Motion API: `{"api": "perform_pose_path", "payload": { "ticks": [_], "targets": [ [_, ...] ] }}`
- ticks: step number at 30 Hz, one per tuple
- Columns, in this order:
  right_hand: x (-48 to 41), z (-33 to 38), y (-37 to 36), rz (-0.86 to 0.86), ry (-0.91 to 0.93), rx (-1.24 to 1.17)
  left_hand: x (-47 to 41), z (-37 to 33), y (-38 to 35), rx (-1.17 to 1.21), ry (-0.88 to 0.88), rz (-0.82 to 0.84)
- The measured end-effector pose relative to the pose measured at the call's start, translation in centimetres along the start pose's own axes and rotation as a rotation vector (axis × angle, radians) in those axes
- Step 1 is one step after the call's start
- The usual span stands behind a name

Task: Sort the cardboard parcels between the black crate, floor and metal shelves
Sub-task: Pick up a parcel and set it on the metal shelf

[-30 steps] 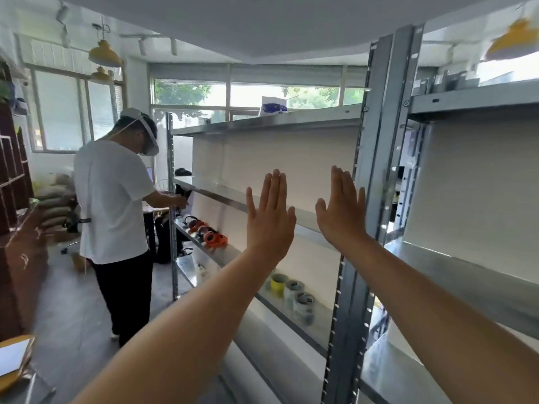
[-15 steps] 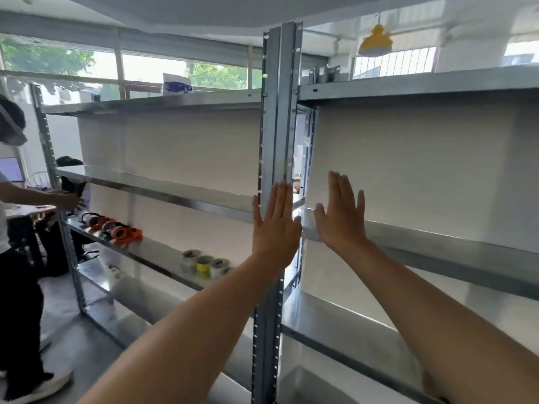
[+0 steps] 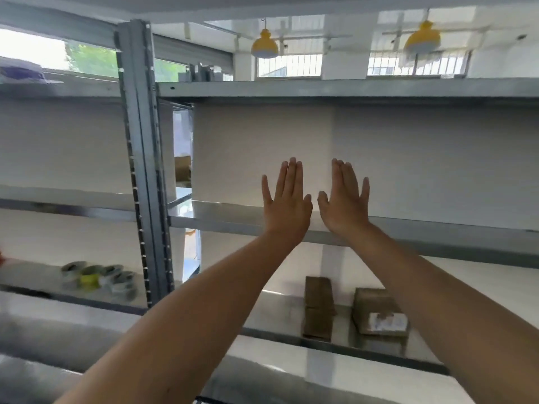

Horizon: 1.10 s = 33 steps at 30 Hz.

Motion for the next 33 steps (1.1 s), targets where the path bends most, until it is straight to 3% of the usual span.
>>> {"api": "perform_pose_path", "payload": {
  "ticks": [7, 17, 33],
  "targets": [
    [3.5, -14.5, 6.6, -0.012, -0.135, 0.192, 1.5, -16.3, 0.0, 0.147, -0.173, 0.001],
    [16.0, -32.4, 14.9, 0.051, -0.392, 0.346, 9.7, -37.2, 2.2, 0.426, -0.48, 0.1],
    [29.0, -45.2, 25.3, 0.004, -0.763, 0.576, 17.9, -55.9, 5.3, 0.795, -0.793, 0.184]
  ]
}}
Point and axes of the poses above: each hand's wrist, its own x-axis away from the middle knuckle, its own y-axis out of the back of the hand, z = x × y, the point moved 5 cm from there along -x, towards the middle knuckle
